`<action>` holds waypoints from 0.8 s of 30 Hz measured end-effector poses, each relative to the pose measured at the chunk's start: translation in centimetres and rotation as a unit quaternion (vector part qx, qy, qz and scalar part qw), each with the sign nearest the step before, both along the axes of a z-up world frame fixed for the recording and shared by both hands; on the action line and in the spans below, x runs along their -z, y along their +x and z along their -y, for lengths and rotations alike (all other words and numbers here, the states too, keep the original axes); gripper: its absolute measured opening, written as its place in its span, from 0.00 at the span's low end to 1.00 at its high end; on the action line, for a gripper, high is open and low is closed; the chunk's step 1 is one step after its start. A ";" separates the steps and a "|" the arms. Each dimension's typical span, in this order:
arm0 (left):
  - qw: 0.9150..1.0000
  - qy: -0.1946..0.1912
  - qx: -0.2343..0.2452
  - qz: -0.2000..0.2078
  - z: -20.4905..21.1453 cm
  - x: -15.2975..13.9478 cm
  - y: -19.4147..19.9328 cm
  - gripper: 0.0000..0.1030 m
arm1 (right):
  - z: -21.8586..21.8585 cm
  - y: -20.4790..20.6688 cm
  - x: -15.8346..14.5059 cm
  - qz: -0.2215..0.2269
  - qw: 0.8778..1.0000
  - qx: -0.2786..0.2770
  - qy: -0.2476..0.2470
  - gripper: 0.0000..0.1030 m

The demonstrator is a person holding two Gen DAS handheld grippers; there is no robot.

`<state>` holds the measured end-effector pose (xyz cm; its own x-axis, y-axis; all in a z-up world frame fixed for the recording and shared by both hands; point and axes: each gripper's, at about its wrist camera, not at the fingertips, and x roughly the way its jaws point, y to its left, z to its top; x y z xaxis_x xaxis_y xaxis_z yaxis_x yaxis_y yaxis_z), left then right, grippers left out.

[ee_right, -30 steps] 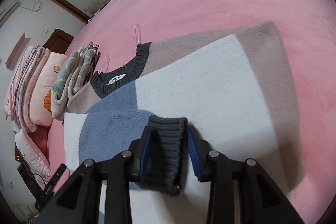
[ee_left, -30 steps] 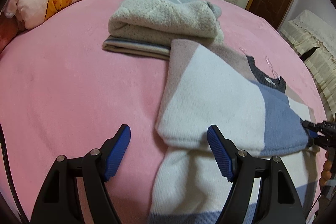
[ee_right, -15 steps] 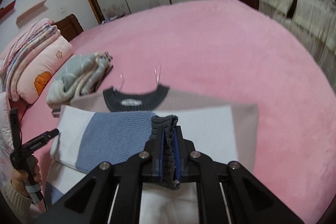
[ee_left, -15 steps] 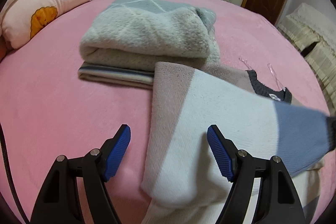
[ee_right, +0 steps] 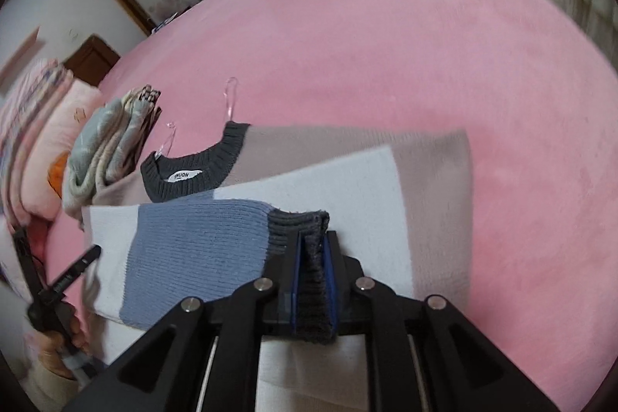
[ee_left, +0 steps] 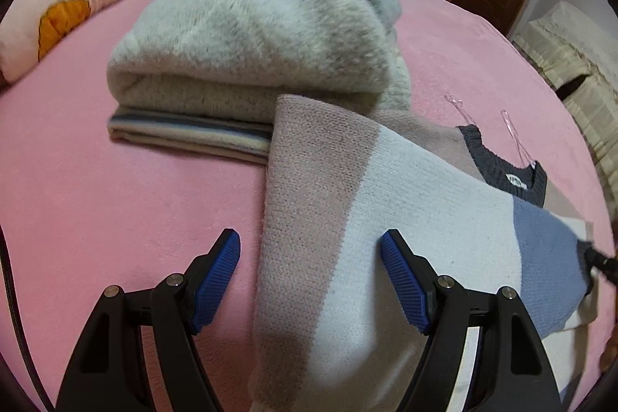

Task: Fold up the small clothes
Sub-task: 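Pull the sleeve cuff straight across the chest and open the right gripper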

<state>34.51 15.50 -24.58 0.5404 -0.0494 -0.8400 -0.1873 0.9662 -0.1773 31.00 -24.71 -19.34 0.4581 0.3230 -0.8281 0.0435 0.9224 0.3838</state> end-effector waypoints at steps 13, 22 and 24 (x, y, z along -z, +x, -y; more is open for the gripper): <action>0.994 -0.109 0.016 -0.007 -3.8 0.5 1.7 0.72 | 2.9 -1.3 0.1 -0.002 0.998 0.012 0.058 0.32; 0.992 -0.104 0.069 -0.022 -4.3 0.6 4.1 0.62 | 0.0 -0.1 1.3 -0.002 1.000 -0.023 0.017 0.32; 0.991 -0.098 0.089 -0.025 -3.7 0.8 4.7 0.34 | -0.5 0.1 1.4 0.003 1.000 -0.029 0.004 0.32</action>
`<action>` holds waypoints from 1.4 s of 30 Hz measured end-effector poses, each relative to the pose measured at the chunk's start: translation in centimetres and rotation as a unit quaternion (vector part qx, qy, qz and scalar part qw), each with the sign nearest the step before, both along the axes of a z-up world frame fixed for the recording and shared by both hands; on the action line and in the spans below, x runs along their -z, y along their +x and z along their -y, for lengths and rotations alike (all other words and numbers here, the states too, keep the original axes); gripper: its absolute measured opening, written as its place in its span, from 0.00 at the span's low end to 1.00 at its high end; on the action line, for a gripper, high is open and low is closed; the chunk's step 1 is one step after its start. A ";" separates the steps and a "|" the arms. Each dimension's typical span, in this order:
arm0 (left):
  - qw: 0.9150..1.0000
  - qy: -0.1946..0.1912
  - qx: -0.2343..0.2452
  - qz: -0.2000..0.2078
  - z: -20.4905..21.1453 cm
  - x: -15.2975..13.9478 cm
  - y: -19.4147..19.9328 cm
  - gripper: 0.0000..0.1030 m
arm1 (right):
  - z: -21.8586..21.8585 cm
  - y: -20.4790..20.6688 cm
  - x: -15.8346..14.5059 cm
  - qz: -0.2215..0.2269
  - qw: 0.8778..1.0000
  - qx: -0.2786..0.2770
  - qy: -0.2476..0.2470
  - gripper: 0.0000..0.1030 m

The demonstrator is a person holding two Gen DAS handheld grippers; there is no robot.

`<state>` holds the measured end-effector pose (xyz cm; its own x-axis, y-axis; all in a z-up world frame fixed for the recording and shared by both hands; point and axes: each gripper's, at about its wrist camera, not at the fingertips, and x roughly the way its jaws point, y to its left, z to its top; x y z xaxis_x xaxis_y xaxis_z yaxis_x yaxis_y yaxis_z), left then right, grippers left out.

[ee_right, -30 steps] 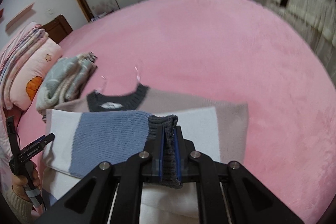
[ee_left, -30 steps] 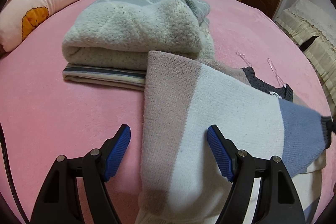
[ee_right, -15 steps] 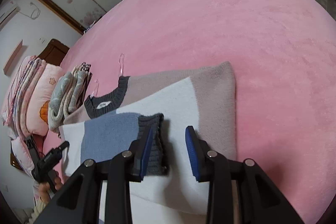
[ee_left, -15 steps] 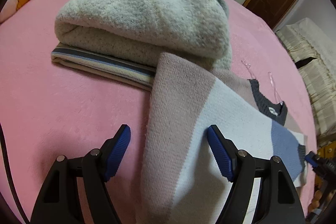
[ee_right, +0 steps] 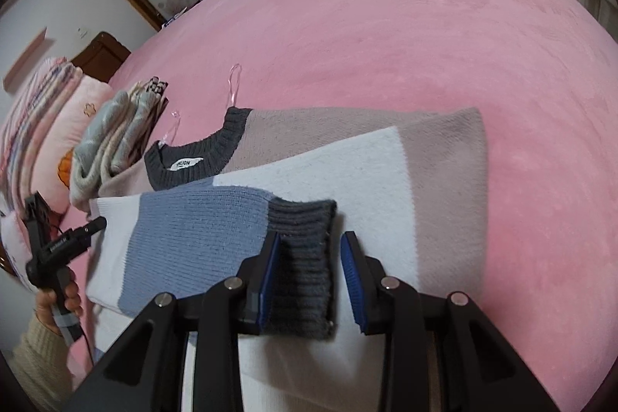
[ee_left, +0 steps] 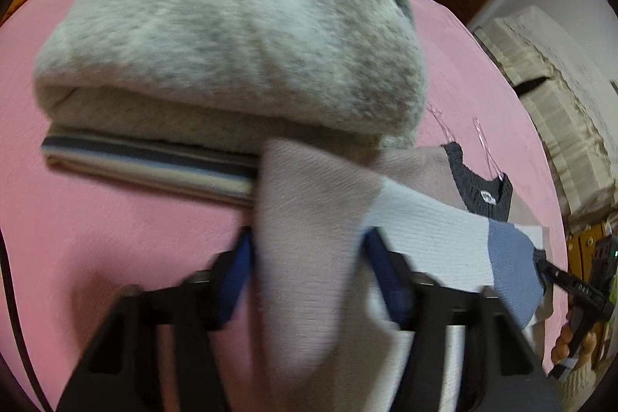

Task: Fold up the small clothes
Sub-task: 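Pull the sleeve cuff straight across the chest and open the right gripper, then move both grippers back over the sweater toward its dark ribbed hem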

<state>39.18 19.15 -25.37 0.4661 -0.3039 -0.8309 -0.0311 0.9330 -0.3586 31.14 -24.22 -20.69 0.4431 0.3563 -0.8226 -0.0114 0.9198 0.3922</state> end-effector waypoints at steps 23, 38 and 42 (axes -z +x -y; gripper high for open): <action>0.996 0.050 -0.059 0.042 -2.5 -2.3 -3.4 0.39 | -3.8 -1.5 -1.9 0.072 0.980 -0.002 -0.184 0.16; 0.988 0.144 -0.025 0.038 1.9 -1.4 -15.8 0.61 | -5.2 -14.1 -3.2 0.081 0.988 -0.023 -0.127 0.16; 0.987 0.146 -0.062 0.040 2.3 -0.5 -14.8 0.61 | -5.8 -15.4 -2.8 0.072 0.988 -0.033 -0.132 0.16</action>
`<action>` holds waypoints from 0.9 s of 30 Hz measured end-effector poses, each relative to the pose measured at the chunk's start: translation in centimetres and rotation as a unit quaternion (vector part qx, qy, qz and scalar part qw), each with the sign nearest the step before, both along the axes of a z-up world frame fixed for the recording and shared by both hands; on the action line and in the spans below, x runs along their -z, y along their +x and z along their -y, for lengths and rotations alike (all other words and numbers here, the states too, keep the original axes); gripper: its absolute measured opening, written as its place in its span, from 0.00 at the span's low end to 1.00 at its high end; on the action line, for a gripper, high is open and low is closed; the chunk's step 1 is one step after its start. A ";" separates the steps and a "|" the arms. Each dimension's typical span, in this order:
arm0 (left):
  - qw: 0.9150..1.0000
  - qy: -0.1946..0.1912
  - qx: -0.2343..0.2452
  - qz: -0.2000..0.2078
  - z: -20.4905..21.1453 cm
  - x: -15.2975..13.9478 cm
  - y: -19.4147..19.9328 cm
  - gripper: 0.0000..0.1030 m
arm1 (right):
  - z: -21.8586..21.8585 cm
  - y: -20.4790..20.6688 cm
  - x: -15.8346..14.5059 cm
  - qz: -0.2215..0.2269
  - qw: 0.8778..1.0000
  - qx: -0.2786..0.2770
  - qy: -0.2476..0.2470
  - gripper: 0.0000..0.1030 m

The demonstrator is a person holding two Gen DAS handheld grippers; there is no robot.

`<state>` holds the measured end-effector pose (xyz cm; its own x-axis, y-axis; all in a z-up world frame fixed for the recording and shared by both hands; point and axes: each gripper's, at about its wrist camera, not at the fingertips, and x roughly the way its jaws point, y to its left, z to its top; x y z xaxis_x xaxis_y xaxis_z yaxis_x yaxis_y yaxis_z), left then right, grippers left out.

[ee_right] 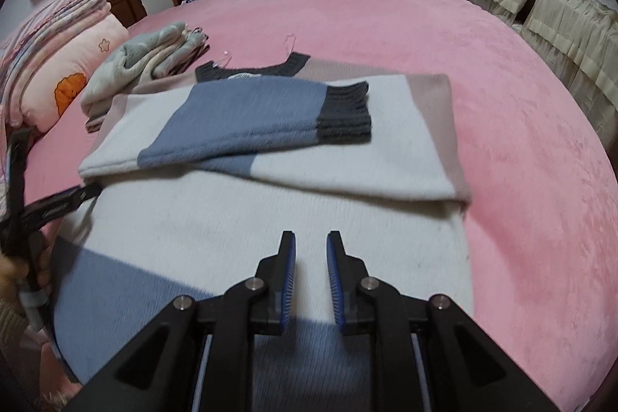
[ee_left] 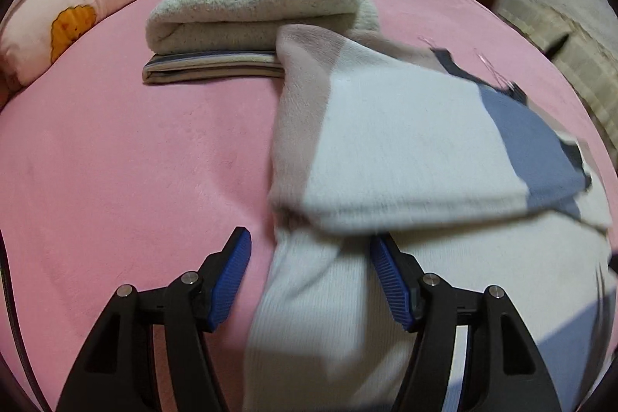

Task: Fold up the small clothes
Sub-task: 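Move both grippers back over the sweater toward its dark ribbed hem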

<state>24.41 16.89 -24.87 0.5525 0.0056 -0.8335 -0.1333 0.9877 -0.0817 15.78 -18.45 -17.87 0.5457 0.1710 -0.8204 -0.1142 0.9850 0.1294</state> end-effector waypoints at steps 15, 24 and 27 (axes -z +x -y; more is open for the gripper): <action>0.993 -0.090 -0.072 0.002 -3.8 1.0 -0.8 0.61 | 3.2 0.7 1.8 -0.009 0.998 0.064 -0.011 0.16; 0.997 -0.069 -0.043 0.009 -2.9 -1.0 -2.6 0.61 | 2.6 0.1 1.1 0.002 0.998 0.055 -0.007 0.16; 0.998 -0.060 -0.030 0.016 -2.0 -2.1 -4.1 0.61 | 2.1 0.0 0.5 0.007 0.999 0.048 -0.003 0.16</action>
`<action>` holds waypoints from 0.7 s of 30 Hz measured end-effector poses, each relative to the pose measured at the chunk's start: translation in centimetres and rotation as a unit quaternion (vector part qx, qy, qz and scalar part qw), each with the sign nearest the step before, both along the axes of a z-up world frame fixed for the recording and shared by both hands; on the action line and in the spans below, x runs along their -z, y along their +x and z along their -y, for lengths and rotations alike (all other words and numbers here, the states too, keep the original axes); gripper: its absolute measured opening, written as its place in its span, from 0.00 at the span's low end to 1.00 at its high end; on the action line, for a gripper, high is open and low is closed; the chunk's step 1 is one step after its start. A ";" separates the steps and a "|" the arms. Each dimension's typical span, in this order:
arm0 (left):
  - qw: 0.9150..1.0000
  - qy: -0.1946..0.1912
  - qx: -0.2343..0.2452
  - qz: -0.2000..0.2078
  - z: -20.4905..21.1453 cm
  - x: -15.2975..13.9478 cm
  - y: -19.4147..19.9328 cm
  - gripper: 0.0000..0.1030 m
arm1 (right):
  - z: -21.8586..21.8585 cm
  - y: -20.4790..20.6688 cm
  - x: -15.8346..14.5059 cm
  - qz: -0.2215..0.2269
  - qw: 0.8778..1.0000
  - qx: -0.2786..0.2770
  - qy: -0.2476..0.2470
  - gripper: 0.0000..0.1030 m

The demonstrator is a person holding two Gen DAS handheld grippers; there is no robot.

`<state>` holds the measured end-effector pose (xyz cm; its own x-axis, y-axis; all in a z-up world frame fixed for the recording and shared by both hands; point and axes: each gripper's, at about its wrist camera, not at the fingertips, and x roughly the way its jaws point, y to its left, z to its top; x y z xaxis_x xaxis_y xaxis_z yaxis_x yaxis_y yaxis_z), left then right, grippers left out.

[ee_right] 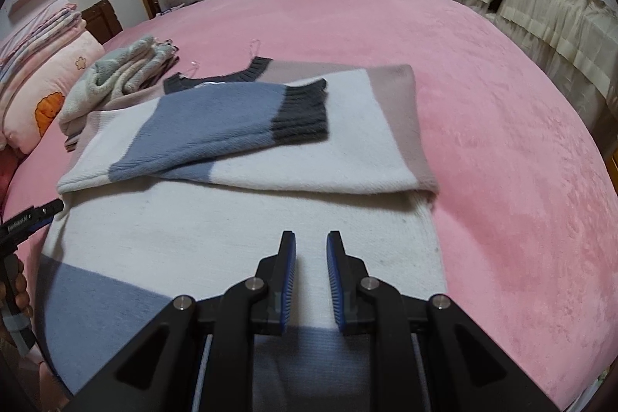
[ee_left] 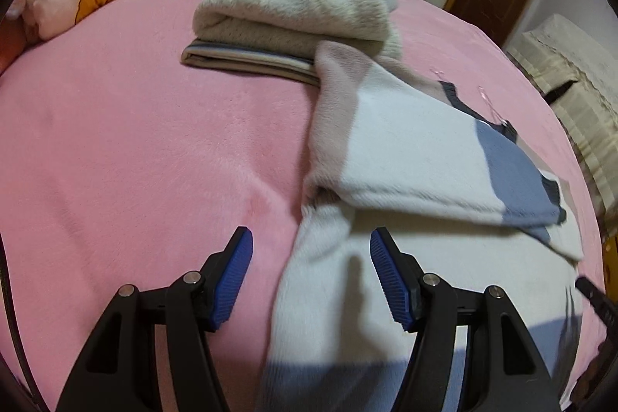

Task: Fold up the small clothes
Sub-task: 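Move both grippers back over the sweater toward its dark ribbed hem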

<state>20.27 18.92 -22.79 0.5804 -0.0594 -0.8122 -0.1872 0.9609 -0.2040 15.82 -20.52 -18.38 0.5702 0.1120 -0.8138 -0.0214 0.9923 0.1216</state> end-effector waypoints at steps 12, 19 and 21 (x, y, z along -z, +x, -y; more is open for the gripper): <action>0.998 0.033 0.011 0.045 3.4 -2.5 2.8 0.61 | -3.3 -1.8 -1.6 0.014 0.999 -0.044 0.003 0.16; 0.999 0.044 -0.017 -0.025 2.5 1.6 4.8 0.62 | -3.3 -2.1 -1.0 0.002 0.999 -0.045 0.002 0.16; 0.999 0.039 -0.019 -0.020 2.3 1.3 4.6 0.63 | -3.1 -2.0 -0.8 -0.001 0.999 -0.043 0.004 0.16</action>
